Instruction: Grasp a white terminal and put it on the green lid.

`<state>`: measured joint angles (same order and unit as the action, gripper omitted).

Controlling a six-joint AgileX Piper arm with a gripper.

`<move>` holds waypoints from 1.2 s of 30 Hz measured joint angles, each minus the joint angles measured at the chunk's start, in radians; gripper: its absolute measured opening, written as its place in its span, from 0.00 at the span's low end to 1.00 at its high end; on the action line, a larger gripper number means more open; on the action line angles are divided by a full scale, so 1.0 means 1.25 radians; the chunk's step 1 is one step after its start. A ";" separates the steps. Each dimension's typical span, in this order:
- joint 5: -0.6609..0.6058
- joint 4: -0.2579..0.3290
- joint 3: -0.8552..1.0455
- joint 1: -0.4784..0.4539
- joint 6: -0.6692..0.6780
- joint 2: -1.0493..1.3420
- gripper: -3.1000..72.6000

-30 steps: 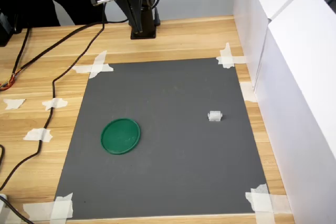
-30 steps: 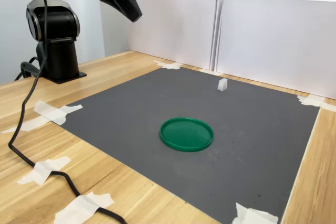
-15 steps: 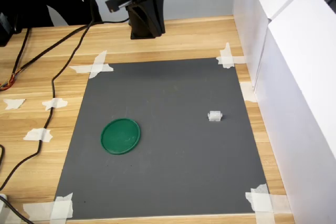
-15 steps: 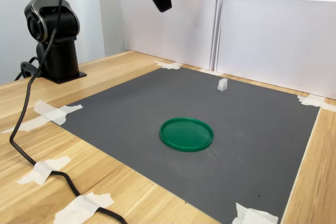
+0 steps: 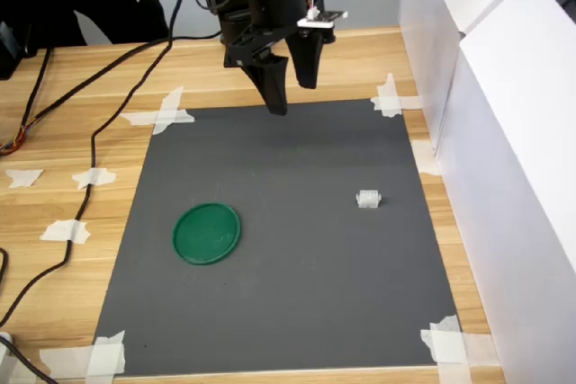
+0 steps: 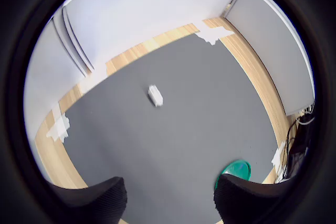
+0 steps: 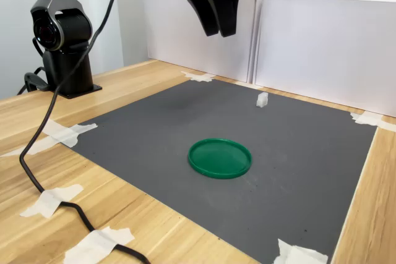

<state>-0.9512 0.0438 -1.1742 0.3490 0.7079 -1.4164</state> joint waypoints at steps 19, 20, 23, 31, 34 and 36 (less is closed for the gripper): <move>0.011 0.065 -0.167 0.094 0.012 -0.214 0.99; 0.015 0.062 -0.168 0.099 0.007 -0.223 0.99; 0.018 0.050 -0.169 0.104 -0.002 -0.253 0.99; 0.027 0.043 -0.169 0.105 -0.007 -0.334 0.96; 0.037 0.043 -0.169 0.105 -0.007 -0.351 0.94; 0.052 0.042 -0.169 0.105 -0.007 -0.355 0.93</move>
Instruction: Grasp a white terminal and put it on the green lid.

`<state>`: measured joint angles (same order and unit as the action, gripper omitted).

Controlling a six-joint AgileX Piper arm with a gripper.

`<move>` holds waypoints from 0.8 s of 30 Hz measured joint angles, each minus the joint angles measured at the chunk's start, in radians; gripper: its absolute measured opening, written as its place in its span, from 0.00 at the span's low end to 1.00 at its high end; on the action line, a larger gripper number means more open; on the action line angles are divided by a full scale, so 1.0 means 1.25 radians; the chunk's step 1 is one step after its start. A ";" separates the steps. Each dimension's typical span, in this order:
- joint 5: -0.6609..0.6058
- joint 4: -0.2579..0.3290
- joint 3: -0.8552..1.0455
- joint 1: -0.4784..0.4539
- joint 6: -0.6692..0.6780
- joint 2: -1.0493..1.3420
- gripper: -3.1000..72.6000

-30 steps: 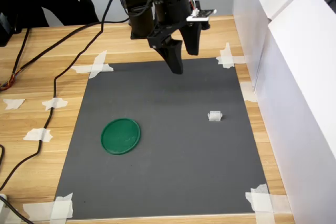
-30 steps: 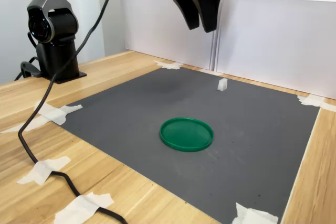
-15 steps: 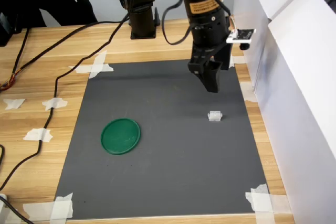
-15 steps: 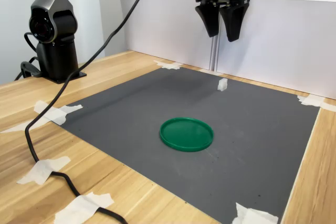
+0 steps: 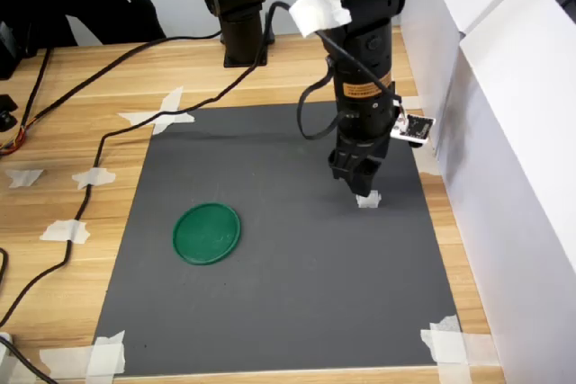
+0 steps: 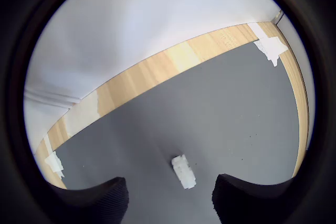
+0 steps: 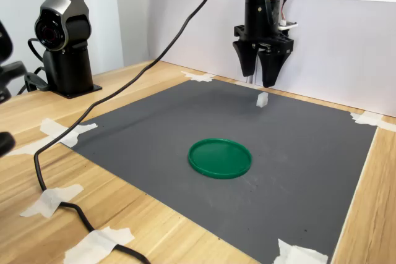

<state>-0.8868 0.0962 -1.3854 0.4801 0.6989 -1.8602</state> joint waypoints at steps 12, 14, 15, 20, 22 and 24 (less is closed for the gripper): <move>0.030 -0.020 -0.001 0.000 0.000 -0.037 0.91; 0.032 -0.028 -0.001 0.000 0.000 -0.046 0.91; 0.032 -0.031 -0.001 0.000 -0.002 -0.050 0.91; 0.032 -0.040 -0.001 0.000 -0.010 -0.066 0.91; 0.033 -0.041 -0.001 0.000 -0.013 -0.070 0.91; 0.034 -0.041 -0.001 0.000 -0.021 -0.071 0.91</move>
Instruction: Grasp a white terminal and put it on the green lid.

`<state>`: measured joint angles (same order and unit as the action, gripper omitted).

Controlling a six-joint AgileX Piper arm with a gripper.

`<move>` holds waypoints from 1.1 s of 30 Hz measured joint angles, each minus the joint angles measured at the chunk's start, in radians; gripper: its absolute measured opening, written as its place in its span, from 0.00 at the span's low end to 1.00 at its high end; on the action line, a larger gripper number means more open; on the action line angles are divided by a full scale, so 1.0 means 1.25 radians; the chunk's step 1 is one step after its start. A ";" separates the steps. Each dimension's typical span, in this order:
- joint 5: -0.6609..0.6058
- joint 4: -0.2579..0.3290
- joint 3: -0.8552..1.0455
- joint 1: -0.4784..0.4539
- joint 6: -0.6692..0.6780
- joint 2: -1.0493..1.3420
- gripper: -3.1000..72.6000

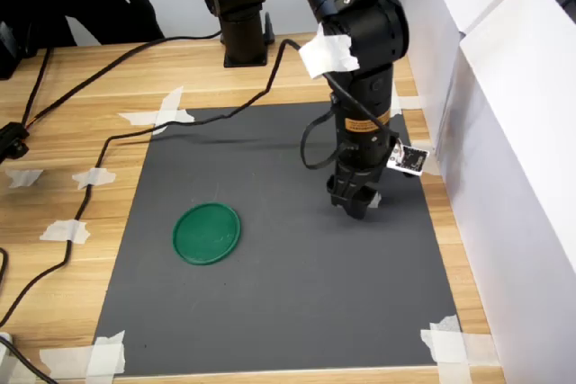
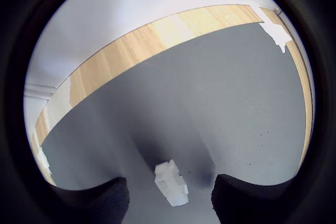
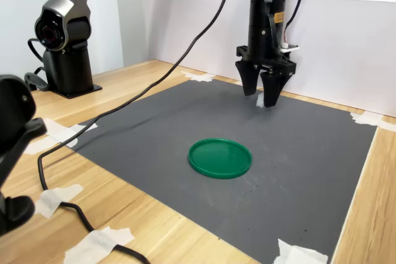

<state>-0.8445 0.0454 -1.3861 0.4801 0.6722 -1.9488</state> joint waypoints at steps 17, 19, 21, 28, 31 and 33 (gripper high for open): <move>0.019 -0.002 -0.005 0.000 -0.014 -0.022 0.43; 0.020 -0.001 -0.005 0.000 -0.015 -0.022 0.27; 0.020 -0.001 -0.005 0.000 -0.015 -0.022 0.17; 0.017 -0.009 -0.010 0.000 -0.013 -0.020 0.16; -0.014 -0.032 -0.044 0.000 -0.013 -0.007 0.16; -0.050 -0.046 -0.082 -0.003 -0.016 0.006 0.16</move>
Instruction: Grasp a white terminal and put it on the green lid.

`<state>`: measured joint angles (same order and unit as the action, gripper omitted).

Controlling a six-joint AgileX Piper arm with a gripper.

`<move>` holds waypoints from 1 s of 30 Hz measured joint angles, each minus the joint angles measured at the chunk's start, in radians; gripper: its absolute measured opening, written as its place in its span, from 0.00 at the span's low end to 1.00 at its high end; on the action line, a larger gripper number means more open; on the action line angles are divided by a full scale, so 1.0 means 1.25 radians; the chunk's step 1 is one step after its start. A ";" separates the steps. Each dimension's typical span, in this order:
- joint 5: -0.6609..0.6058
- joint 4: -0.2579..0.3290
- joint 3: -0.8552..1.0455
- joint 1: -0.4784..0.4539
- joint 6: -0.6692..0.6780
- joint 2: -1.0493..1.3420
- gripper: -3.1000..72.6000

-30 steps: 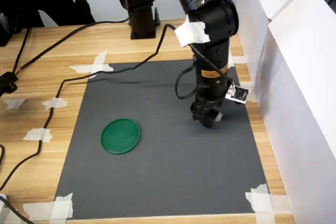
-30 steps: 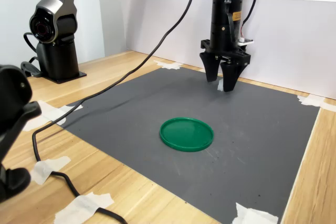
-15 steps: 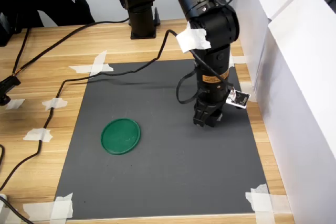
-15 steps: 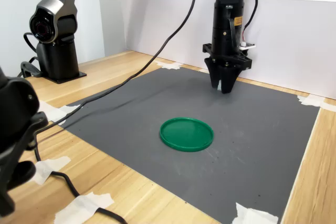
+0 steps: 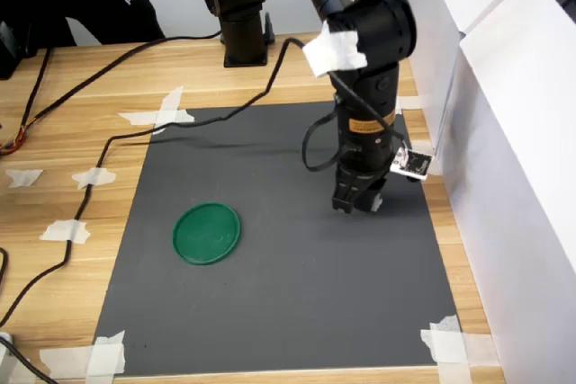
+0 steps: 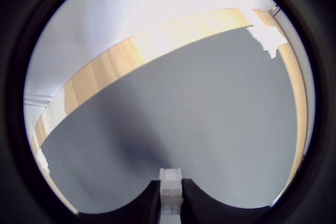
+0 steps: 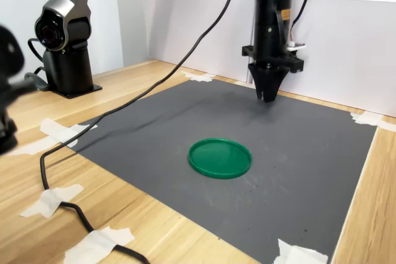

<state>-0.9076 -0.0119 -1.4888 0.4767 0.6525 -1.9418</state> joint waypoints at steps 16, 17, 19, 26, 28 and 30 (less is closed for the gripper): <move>-0.187 0.009 -0.139 -0.272 0.031 0.091 0.16; -0.189 0.009 -0.139 -0.289 0.038 0.095 0.16; -0.194 0.015 -0.139 -0.331 0.053 0.102 0.16; -0.187 0.024 -0.092 -0.446 0.077 0.103 0.16; -0.153 0.024 -0.054 -0.472 0.086 0.103 0.16; -0.114 0.024 -0.014 -0.488 0.101 0.103 0.16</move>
<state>-1.0504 0.0180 -1.5061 -0.1333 0.7791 -1.8133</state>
